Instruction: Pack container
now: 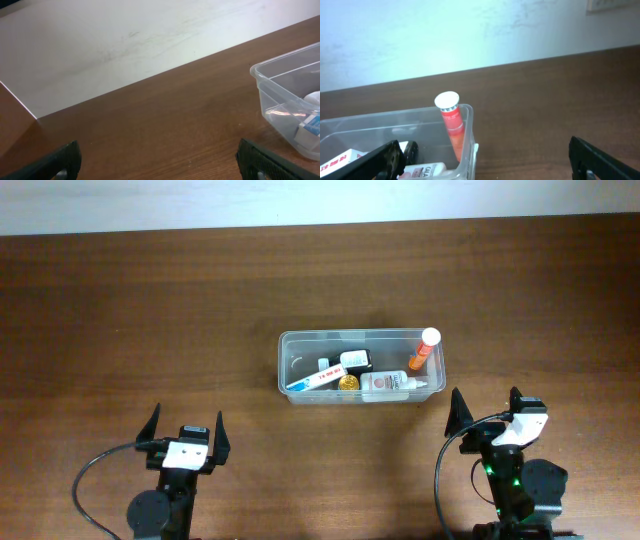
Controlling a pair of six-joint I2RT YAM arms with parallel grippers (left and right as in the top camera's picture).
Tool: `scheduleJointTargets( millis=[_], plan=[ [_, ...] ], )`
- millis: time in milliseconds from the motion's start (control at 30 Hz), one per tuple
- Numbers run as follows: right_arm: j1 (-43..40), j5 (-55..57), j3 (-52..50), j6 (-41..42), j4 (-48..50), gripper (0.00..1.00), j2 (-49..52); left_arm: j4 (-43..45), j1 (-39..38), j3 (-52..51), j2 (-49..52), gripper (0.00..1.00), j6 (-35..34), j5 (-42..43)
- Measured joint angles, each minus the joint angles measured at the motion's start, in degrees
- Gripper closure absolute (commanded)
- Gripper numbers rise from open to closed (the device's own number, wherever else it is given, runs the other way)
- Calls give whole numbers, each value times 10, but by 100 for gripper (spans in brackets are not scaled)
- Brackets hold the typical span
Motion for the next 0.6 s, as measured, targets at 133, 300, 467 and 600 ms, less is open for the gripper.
scheduleJointTargets(
  millis=[133, 300, 467, 600],
  plan=[
    [0, -3, -8, 0, 3, 2, -26, 0, 0, 0, 0, 0, 0, 0],
    [0, -16, -29, -5, 4, 2, -83, 0, 0, 0, 0, 1, 0, 0],
    [0, -25, -41, -7, 8, 2, -96, 0, 0, 0, 0, 1, 0, 0],
    [3, -28, -53, -11, 7, 2, -96, 0, 0, 0, 0, 1, 0, 0]
  ],
)
